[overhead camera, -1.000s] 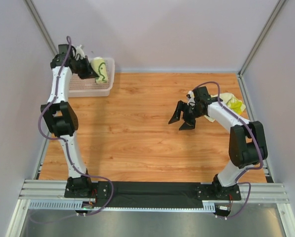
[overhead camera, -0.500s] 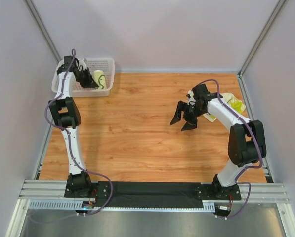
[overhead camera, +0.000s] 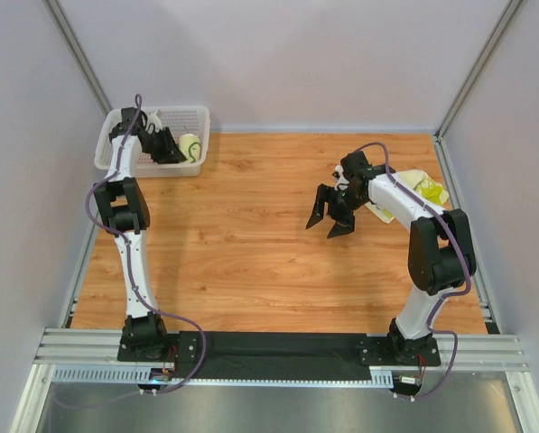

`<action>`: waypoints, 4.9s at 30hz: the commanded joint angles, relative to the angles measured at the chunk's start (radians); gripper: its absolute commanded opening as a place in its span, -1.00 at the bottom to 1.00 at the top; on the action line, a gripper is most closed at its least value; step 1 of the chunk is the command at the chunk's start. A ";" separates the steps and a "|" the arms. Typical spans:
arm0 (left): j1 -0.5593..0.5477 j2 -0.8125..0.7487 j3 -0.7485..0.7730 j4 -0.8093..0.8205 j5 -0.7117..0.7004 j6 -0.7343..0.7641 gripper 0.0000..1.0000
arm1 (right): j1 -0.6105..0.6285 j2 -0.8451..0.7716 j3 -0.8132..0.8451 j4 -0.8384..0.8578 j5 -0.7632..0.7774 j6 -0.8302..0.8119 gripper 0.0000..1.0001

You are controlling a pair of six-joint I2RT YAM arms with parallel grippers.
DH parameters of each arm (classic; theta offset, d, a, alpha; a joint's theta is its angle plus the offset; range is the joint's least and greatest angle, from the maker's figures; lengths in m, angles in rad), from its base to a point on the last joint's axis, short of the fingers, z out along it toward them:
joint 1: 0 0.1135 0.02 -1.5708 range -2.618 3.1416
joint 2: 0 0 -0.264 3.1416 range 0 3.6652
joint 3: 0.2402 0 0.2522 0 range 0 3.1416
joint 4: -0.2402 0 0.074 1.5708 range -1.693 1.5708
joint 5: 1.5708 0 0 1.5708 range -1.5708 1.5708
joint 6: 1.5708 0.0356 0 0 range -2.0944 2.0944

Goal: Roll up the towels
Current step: Place the rolled towel into the container, then move the towel to the center of the board, then flatten the towel

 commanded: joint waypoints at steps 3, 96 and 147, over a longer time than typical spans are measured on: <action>-0.012 0.005 0.024 0.090 0.068 -0.041 0.12 | 0.009 0.015 0.067 -0.036 0.030 -0.004 0.46; -0.280 -1.425 -1.143 -0.129 -0.329 -0.236 0.38 | 0.302 0.439 0.636 0.208 -0.390 0.247 0.36; -0.633 -0.837 -1.364 0.030 -0.306 -0.299 -1.00 | 0.064 0.194 0.116 -0.075 0.407 -0.167 0.37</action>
